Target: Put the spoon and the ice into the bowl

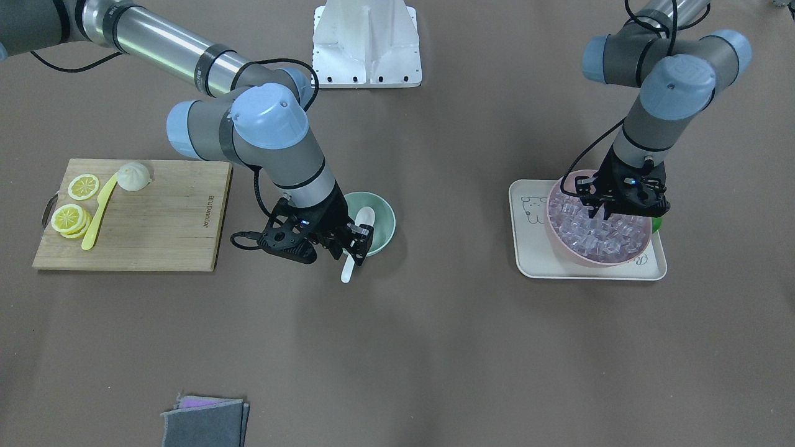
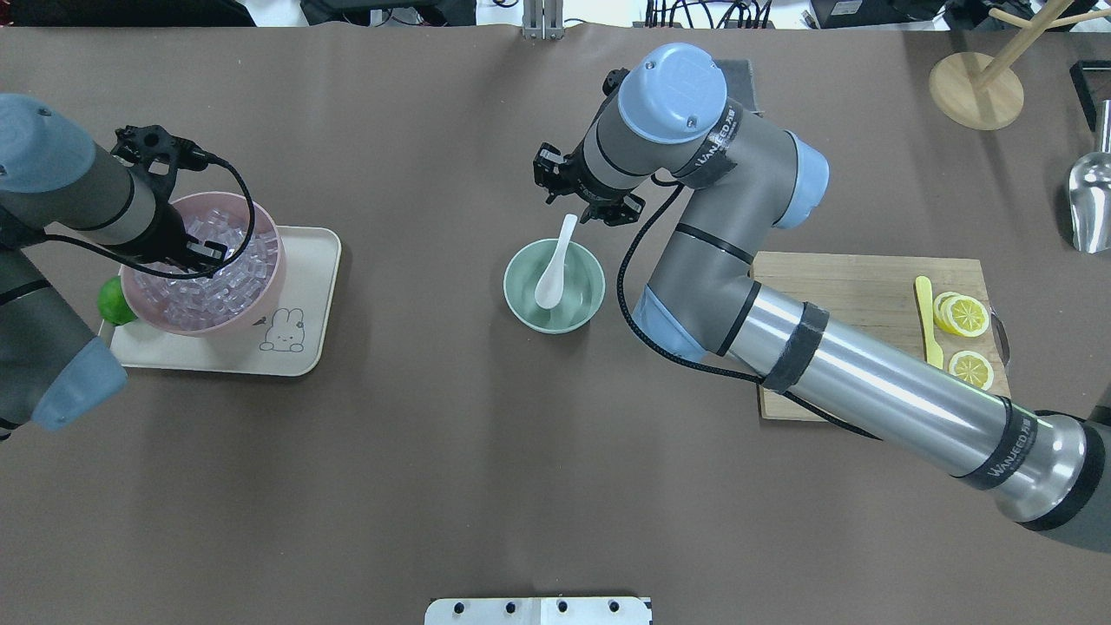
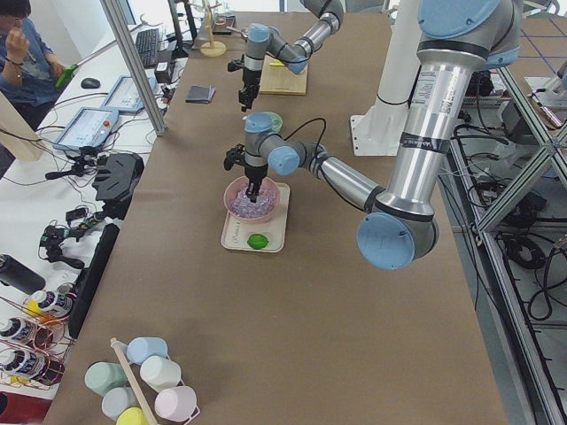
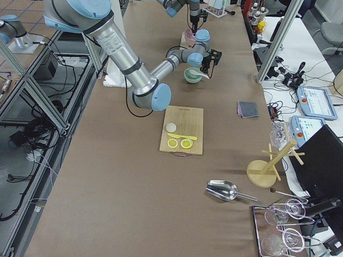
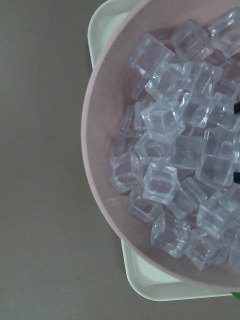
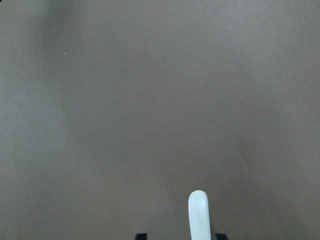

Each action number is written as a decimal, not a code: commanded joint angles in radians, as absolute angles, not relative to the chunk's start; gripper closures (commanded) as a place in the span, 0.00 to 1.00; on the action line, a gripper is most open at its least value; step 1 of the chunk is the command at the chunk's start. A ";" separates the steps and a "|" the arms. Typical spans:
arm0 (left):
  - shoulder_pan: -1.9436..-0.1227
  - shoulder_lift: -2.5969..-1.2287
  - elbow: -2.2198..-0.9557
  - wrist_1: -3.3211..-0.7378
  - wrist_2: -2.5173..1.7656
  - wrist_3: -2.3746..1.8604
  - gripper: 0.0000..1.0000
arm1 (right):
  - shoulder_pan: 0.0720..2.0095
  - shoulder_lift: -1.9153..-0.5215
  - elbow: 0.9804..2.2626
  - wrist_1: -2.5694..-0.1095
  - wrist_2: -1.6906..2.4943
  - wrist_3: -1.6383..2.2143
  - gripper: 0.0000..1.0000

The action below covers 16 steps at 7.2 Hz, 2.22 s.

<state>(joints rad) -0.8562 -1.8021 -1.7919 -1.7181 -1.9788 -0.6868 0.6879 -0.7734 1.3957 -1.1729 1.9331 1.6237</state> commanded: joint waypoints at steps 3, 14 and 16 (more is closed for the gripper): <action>-0.862 -1.836 -1.883 -1.709 -1.993 -0.693 1.00 | 0.808 -0.946 1.587 -1.180 2.095 1.568 0.00; -0.600 -2.410 -1.429 -1.871 -1.885 -1.204 0.01 | 1.081 -1.577 1.833 -1.167 2.249 0.865 0.00; -0.684 -2.288 -1.549 -1.844 -1.973 -1.050 0.02 | 1.120 -1.603 1.835 -1.167 2.256 0.815 0.00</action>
